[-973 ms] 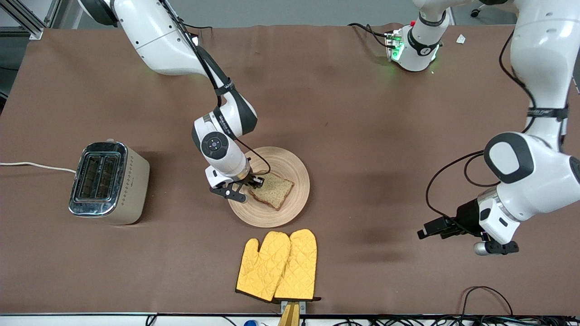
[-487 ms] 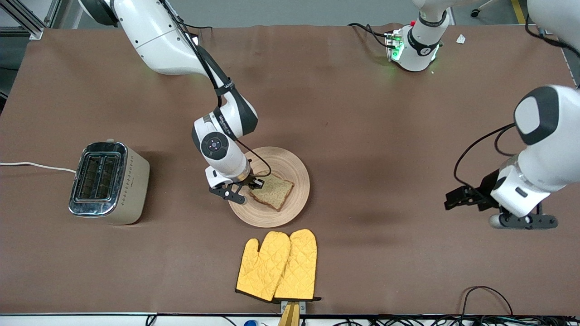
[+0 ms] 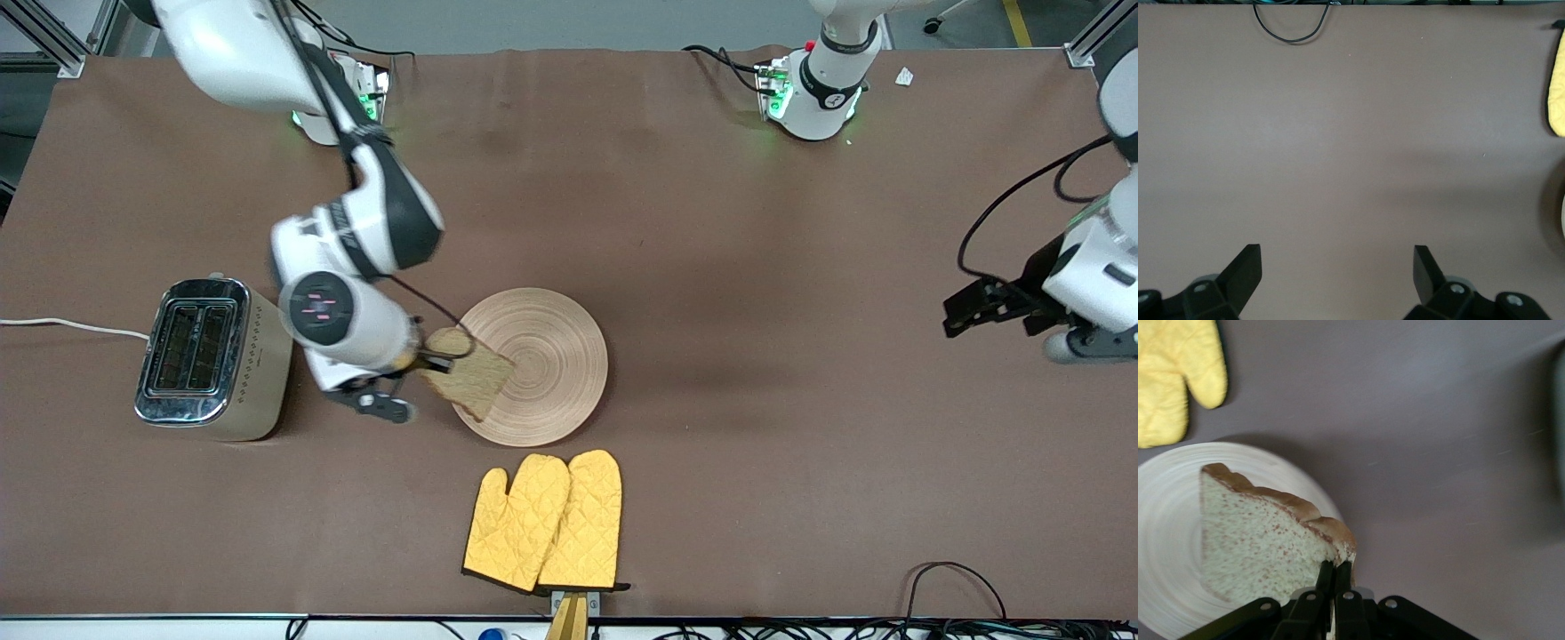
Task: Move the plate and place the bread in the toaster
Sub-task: 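Lift the bread with the right gripper and carry it to the toaster, then lower the bread into the toaster slot and open the right gripper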
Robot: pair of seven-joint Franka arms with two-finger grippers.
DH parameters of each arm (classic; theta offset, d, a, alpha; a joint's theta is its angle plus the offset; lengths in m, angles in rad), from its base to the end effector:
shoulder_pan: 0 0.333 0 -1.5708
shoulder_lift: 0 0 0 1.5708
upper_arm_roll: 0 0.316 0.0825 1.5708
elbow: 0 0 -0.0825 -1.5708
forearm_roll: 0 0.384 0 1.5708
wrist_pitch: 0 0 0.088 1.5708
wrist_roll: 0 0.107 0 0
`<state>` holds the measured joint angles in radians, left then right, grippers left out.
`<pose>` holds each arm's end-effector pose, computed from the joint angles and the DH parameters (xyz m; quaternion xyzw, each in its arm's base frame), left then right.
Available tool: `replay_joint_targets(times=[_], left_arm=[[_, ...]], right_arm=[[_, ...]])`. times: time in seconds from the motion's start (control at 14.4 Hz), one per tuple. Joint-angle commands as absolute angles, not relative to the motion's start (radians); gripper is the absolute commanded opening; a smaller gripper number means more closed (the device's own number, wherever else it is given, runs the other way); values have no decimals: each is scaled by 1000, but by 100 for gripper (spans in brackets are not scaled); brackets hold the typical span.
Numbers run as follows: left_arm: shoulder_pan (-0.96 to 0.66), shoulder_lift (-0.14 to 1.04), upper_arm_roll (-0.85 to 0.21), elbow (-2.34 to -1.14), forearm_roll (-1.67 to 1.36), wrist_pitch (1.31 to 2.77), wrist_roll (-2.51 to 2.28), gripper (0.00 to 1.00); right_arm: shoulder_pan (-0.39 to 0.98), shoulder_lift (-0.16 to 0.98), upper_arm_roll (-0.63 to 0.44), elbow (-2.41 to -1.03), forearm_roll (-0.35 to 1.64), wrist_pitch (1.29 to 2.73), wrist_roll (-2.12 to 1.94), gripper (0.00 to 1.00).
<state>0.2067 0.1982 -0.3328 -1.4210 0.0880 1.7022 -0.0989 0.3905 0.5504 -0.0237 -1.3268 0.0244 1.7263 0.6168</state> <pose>0.6230 -0.0496 0.5970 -0.9988 0.0128 -0.0478 0.0065 0.6491 0.2553 0.4031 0.9892 -0.1258 -0.0690 0.0307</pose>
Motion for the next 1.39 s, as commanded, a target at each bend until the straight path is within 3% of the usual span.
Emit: replay_joint_targets(times=[0.0,0.42,0.63,0.97,1.32], left_arm=[[232,137,-333,-1440,104,1675,-54,100],[183,42,-325,-1446,83,1568,-60,100],[-4,28,-143,-1457,78,1505,-63,100],[-29,-81,-92,-1618,-29,1523,-72,100],[-28,-74,-97,-1597,-17,1517,-100,100]], right_arm=[[315,476,-8,-1330,-151,1577,415,0],[270,436,-6,-1344,-585,1437,132,0],[241,439,-6,-1408,-737,1437,127,1],[198,459,-6,-1453,-788,1448,133,1],[198,489,-6,-1456,-787,1453,152,2]])
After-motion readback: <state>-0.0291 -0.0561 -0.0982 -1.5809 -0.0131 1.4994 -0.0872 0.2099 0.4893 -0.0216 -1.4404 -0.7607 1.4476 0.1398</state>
